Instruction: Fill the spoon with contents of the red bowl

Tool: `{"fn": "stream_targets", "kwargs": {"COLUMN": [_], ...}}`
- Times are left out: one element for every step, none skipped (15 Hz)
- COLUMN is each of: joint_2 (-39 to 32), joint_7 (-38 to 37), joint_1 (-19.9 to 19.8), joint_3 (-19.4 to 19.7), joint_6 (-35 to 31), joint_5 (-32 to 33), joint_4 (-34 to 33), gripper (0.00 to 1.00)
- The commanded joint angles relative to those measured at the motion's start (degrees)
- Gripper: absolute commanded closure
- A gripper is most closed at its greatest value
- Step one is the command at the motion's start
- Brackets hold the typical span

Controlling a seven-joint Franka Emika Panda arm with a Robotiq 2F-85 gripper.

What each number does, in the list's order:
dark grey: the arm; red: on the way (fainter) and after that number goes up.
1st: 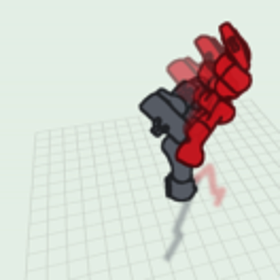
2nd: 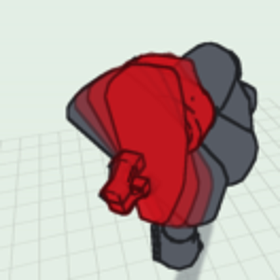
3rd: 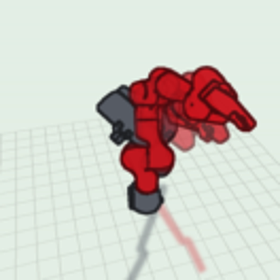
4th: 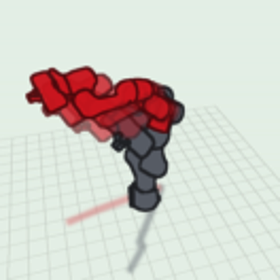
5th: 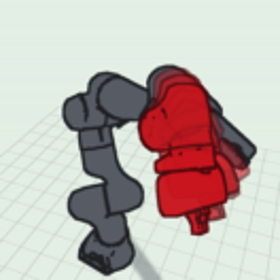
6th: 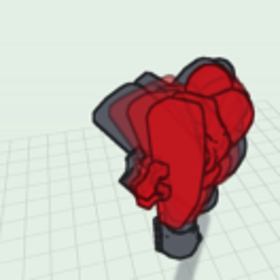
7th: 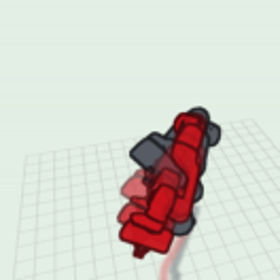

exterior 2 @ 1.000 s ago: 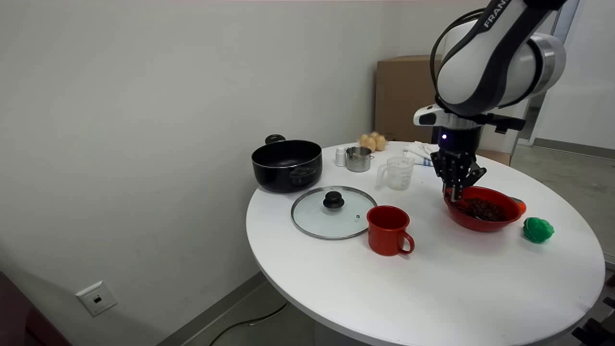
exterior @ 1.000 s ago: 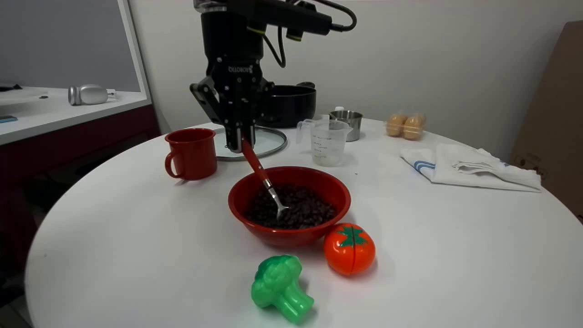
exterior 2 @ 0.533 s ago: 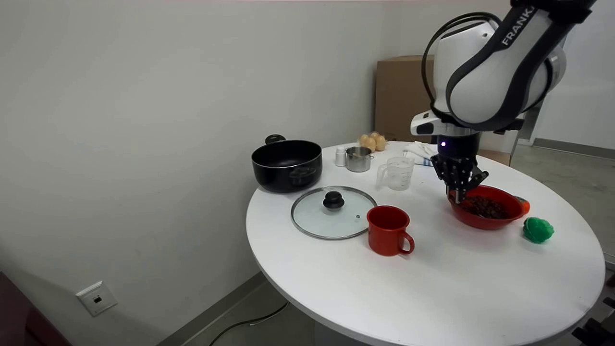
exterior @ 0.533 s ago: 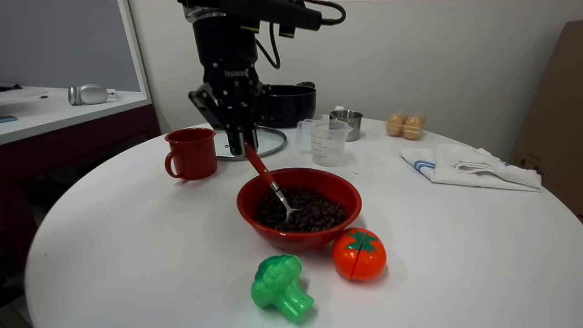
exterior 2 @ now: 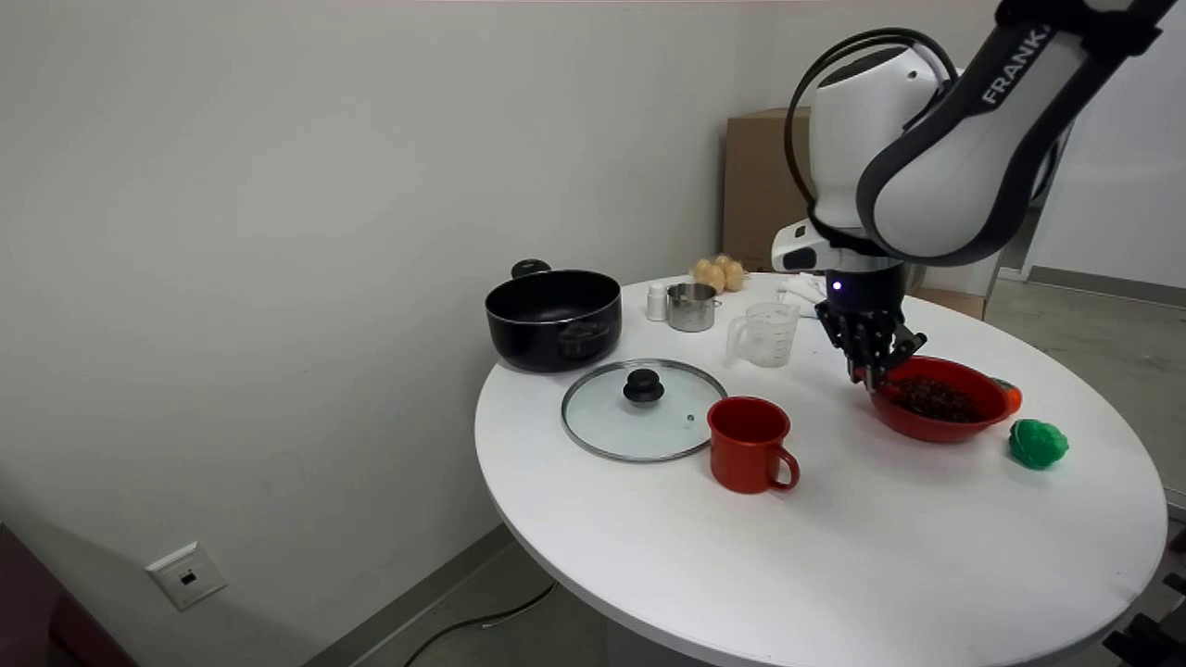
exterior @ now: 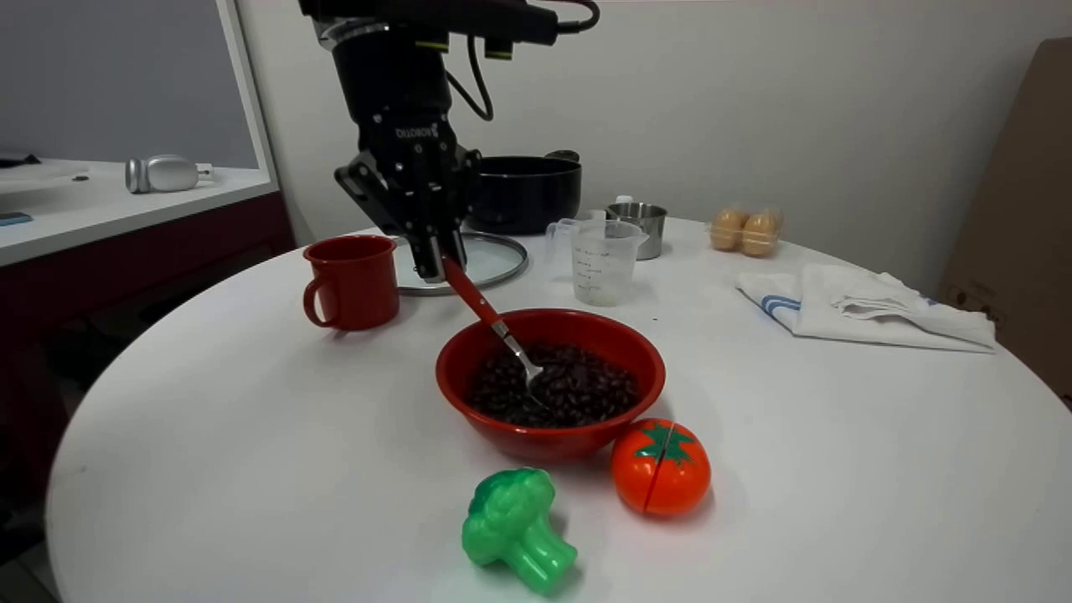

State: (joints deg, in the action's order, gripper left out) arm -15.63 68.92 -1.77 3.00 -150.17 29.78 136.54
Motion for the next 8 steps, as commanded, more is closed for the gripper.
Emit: {"fn": "stream_targets", "kwargs": {"joint_2": [0.5,0.6,0.6,0.8,0.9,1.0,1.1,1.3], "joint_7": [-3.9,-4.8,-5.7,-6.3,-6.8,-7.2,-7.2,-7.2], "joint_1": [1.3,1.5,1.6,1.6,1.5,1.4,1.3,1.3], "joint_3": [0.8,0.8,0.8,0.7,0.5,0.3,0.1,-0.1], "joint_6": [-1.0,-0.8,-0.5,-0.1,0.1,0.5,0.9,1.4], "joint_5": [5.0,6.4,7.8,9.1,10.0,10.8,11.2,11.6], "joint_4": [0.7,0.6,0.6,0.6,0.6,0.8,1.0,1.3], "gripper": [0.95,0.95,0.95,0.95,0.95,0.95,0.95,0.95]}}
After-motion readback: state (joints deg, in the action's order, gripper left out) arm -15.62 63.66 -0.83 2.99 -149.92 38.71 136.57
